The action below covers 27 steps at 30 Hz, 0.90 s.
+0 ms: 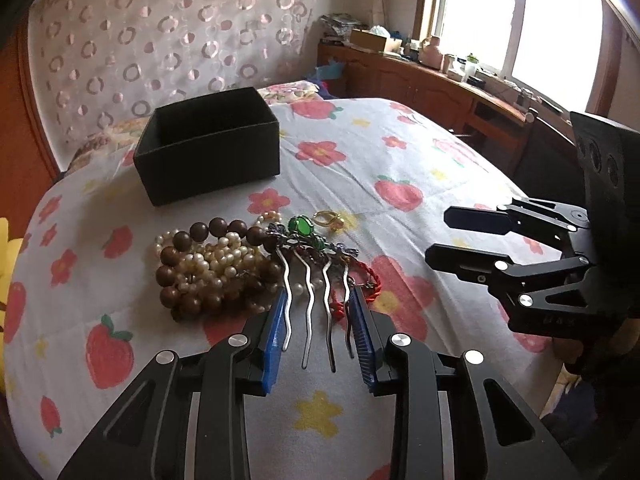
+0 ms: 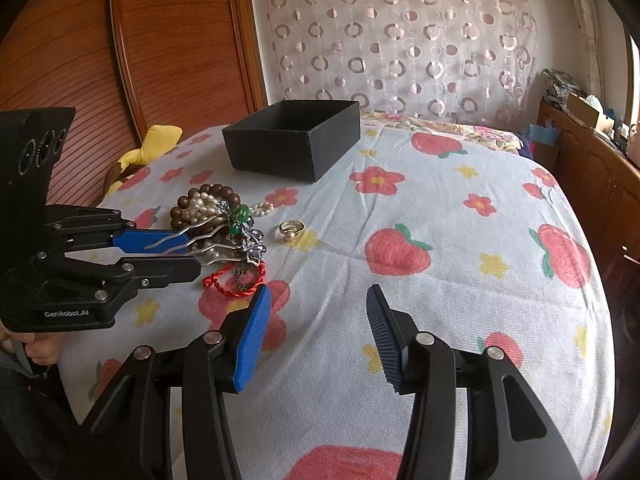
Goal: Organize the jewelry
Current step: 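Grasp the silver hair comb with the left tool and lift it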
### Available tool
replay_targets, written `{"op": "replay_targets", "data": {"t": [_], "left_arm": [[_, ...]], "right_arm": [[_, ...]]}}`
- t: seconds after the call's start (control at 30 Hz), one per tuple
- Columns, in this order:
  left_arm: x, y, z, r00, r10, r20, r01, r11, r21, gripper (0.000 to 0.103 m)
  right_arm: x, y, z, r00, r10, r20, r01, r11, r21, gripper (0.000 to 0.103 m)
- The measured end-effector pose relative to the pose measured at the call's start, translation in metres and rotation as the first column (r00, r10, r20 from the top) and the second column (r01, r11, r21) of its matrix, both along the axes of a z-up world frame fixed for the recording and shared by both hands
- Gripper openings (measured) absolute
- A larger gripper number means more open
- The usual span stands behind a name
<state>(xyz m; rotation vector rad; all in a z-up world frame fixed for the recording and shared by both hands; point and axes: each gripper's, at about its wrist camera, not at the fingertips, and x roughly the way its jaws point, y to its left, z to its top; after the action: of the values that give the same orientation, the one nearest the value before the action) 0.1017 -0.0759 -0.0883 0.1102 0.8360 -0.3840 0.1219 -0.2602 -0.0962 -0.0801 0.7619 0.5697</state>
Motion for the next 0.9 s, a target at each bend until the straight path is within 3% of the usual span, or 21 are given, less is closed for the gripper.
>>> {"op": "replay_targets", "data": {"t": [0.33,0.63,0.9], "left_arm": [[0.004,-0.002,0.004,1.000,-0.018,0.012,0.018,0.999,-0.031,0.027],[0.009,0.001,-0.006,0.999,-0.017,-0.041,0.015,0.998,-0.055,0.037],[0.015,0.002,-0.004,0.998,-0.027,-0.052,0.022,0.995,-0.097,0.037]], "right_arm": [[0.000,0.001,-0.001,1.000,0.000,0.000,0.000,1.000,-0.002,0.052],[-0.001,0.002,-0.001,1.000,0.001,-0.001,-0.001,1.000,-0.002,0.052],[-0.001,0.002,-0.002,1.000,0.002,-0.001,-0.002,1.000,-0.004,0.052]]}}
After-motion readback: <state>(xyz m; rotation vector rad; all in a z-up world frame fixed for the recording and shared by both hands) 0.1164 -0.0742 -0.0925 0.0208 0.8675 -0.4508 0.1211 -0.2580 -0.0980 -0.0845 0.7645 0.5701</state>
